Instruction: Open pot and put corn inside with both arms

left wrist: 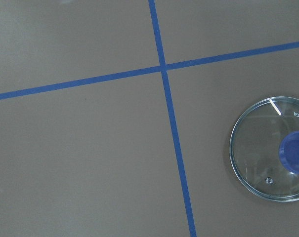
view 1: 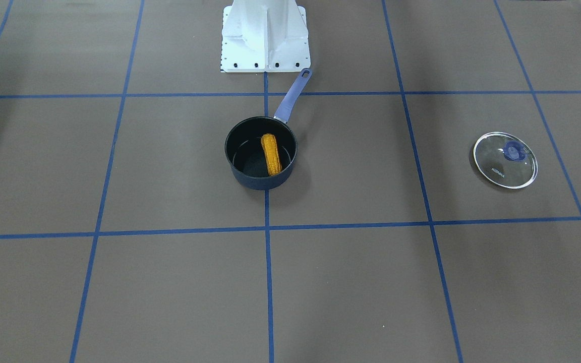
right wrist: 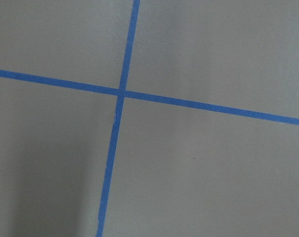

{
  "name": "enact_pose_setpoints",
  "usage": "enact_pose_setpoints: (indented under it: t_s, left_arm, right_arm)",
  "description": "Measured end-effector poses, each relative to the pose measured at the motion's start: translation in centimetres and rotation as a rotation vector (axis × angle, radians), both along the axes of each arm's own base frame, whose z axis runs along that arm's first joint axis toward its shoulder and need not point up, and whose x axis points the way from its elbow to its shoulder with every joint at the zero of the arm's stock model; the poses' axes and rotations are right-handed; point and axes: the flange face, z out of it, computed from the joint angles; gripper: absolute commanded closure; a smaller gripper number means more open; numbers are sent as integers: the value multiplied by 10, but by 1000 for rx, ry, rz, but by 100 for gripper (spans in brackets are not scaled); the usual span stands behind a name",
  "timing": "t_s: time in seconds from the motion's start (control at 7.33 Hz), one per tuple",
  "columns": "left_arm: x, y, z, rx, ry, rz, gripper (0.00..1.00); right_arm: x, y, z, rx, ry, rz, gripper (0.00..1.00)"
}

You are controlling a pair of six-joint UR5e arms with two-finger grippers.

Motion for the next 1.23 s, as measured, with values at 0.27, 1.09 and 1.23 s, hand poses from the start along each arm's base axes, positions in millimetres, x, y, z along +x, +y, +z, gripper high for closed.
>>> enact_pose_setpoints:
  t_s: [0.27,1.09,1.23]
  left_arm:
    - [0,0,0,0,0,0,1]
    - [0,0,1,-3,-1,0,1]
    - [0,1,1,-4,-1,0,1]
  right_arm:
    - [0,0,1,-3,0,0,0]
    - [-1,0,6,-11,1,-2,0]
    - [-1,0,8,-15,1,-2,0]
